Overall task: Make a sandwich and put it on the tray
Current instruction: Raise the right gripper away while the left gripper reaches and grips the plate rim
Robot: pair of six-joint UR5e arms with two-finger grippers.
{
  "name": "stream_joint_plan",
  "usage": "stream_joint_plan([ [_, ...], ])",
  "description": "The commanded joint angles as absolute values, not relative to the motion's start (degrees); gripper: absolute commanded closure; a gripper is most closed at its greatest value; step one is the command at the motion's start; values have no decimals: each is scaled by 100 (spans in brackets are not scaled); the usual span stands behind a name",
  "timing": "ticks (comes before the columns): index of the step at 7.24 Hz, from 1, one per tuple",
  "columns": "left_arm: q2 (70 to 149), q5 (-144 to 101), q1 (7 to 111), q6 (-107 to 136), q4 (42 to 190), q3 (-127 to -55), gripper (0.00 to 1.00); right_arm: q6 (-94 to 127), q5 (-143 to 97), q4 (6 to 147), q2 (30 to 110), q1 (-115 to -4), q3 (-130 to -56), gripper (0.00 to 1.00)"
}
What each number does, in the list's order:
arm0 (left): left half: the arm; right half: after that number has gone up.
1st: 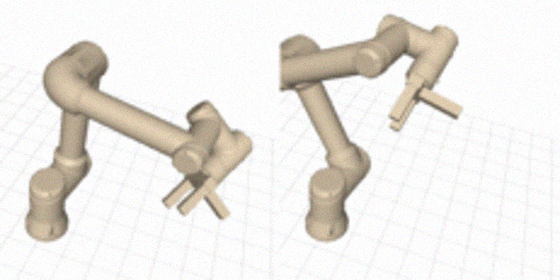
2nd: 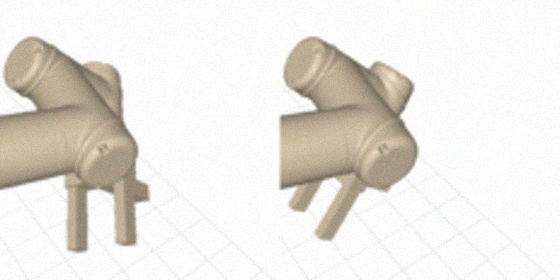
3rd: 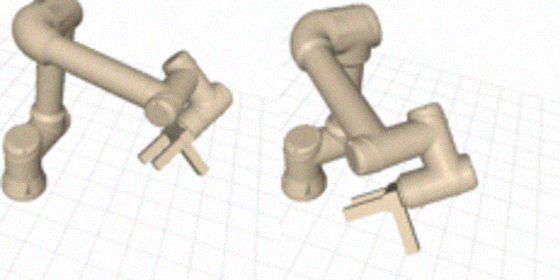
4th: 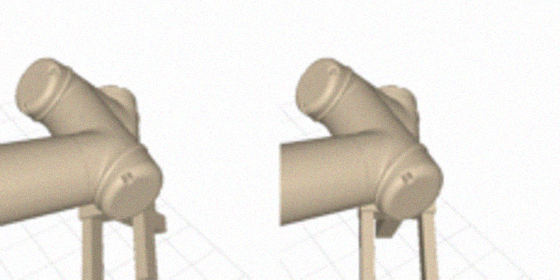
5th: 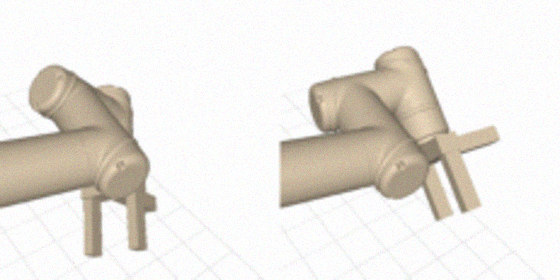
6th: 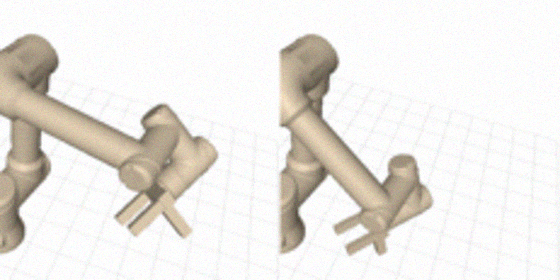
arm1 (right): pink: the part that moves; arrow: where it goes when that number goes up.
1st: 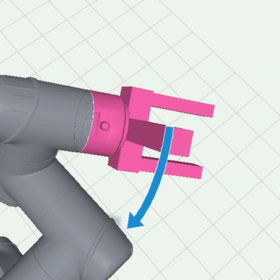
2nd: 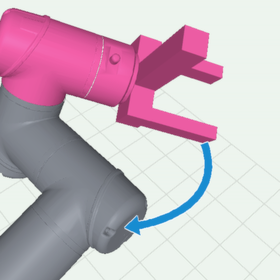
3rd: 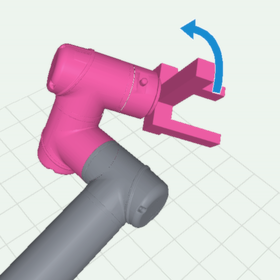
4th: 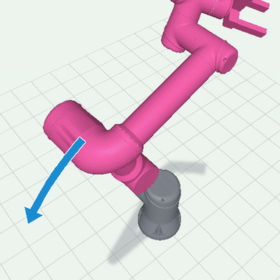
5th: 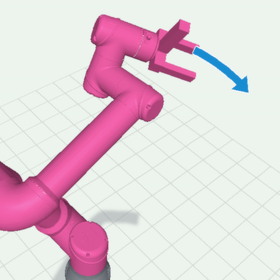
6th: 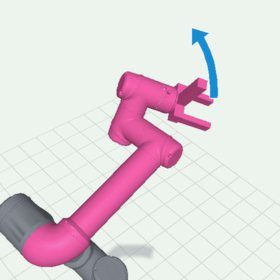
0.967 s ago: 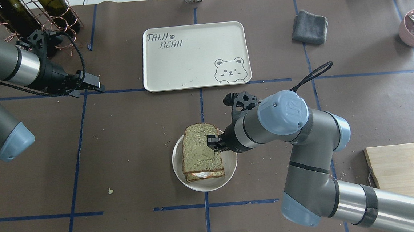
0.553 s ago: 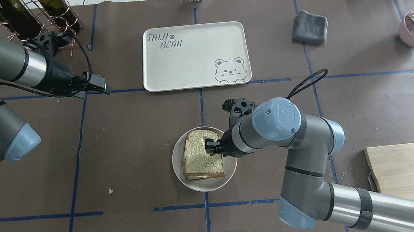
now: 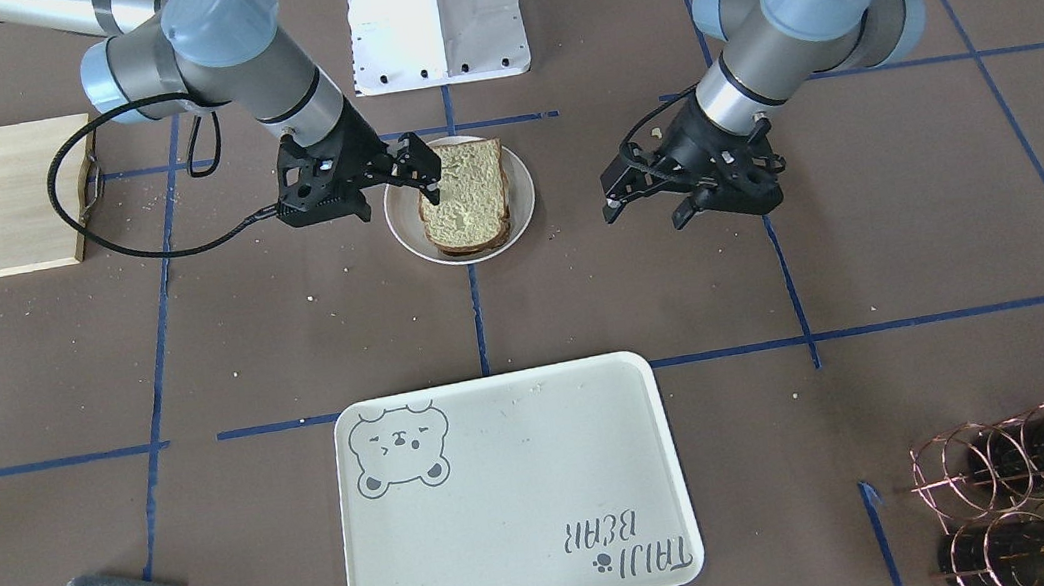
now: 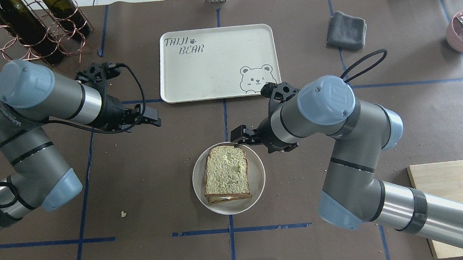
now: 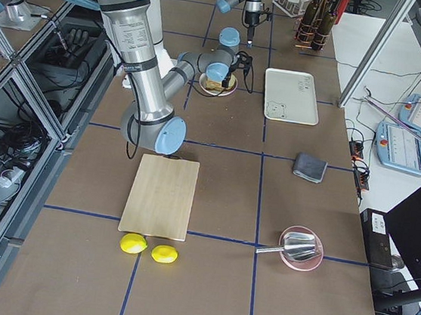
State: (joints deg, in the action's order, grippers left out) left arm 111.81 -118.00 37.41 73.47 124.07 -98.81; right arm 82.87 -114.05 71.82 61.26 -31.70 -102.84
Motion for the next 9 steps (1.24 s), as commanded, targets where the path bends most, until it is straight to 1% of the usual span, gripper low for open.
stream_joint_plan([
  [1, 11320, -11321, 3095, 7961, 12349, -9879, 22, 7354, -11645, 8404, 6170, -3637, -10676, 0],
  [2, 11329, -11312, 2946, 8050, 12314, -9879, 34, 6808, -11759, 8994, 6170, -3865, -10861, 0],
  [3, 11364, -11277, 2701, 8146, 12305, -9844, 39, 6437, -12090, 9148, 6231, -4198, -10915, 0],
  [4, 11495, -11007, 2446, 8208, 12287, -9739, 40, 6277, -12320, 9158, 6327, -4419, -10925, 0],
  [6, 11558, -10969, 2356, 8218, 12270, -9694, 44, 6152, -12349, 9158, 6398, -4509, -10951, 0],
  [7, 11566, -10977, 2355, 8218, 12270, -9668, 51, 6152, -12349, 9158, 6407, -4517, -10969, 0],
  [8, 11566, -10969, 2355, 8218, 12270, -9651, 61, 6152, -12349, 9167, 6442, -4535, -11047, 0],
  [9, 11593, -10969, 2355, 8218, 12278, -9624, 63, 6152, -12349, 9158, 6643, -4535, -11300, 0],
])
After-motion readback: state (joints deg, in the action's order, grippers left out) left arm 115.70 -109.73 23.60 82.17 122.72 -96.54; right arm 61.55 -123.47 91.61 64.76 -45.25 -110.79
